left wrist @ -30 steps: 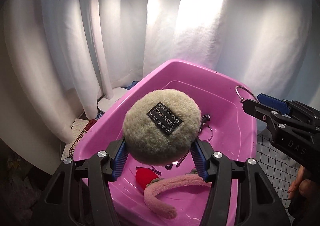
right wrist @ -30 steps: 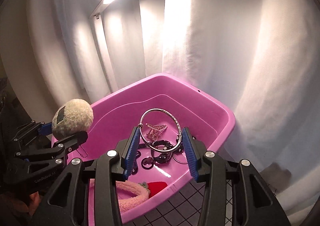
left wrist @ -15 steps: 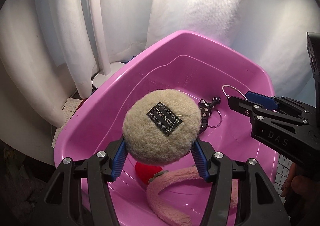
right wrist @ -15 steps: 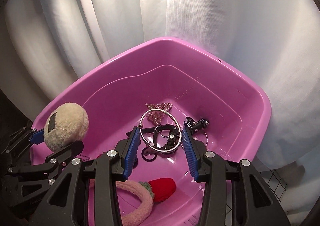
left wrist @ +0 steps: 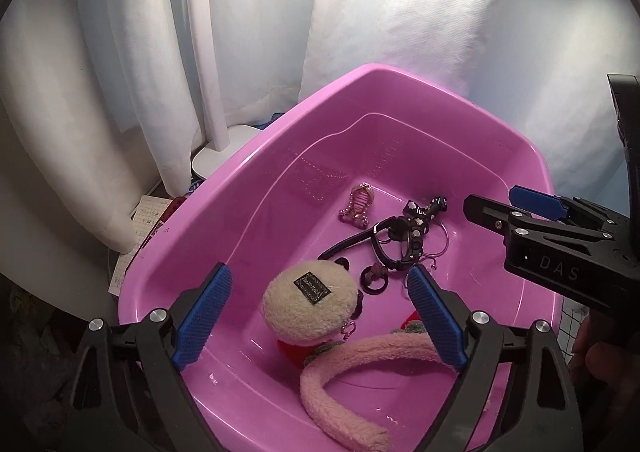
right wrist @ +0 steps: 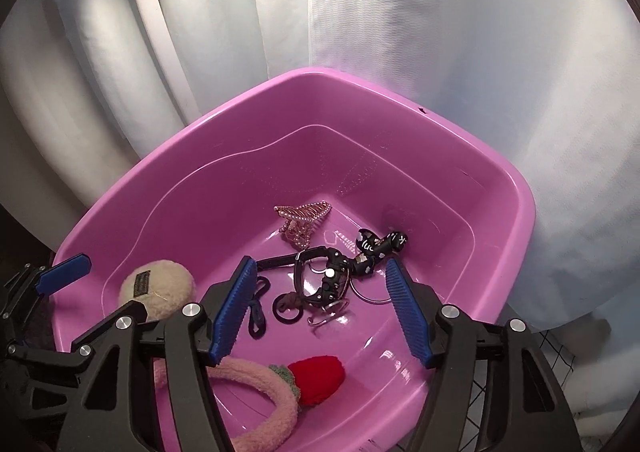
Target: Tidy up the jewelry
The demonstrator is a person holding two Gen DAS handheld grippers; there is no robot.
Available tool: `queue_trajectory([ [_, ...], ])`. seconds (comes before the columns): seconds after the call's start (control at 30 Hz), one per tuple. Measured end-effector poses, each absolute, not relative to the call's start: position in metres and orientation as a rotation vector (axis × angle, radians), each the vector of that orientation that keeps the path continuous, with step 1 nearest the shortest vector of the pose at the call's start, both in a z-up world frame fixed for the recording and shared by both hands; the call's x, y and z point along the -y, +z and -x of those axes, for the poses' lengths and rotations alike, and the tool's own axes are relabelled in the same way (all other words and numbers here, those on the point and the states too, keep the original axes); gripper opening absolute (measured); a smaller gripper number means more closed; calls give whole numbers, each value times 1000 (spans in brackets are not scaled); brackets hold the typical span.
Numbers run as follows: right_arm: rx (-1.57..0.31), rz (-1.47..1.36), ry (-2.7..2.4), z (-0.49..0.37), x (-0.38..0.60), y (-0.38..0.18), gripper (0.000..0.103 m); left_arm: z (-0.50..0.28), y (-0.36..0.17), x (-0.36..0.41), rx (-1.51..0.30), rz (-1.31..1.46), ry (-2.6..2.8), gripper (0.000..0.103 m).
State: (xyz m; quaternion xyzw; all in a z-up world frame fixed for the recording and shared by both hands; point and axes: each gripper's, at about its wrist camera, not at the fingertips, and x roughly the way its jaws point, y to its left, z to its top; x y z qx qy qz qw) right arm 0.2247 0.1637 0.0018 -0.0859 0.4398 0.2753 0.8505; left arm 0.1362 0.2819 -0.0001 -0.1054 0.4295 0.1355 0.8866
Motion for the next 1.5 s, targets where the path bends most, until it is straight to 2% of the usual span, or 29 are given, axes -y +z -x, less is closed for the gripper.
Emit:
queue_trajectory([
  [0.07, -927, 178, 574, -224, -162, 3, 64, -136, 2, -282, -893, 215, 289, 95],
  [0.17, -925, 175, 570, -221, -160, 5, 69, -135, 2, -281, -898, 207, 291, 95],
  [0.43, -901, 186, 558, -211, -154, 15, 72, -128, 8, -277, -891, 179, 316, 95],
  [1.5, -861, 205, 559, -178, -140, 32, 72, -105, 27, -271, -861, 187, 340, 95],
])
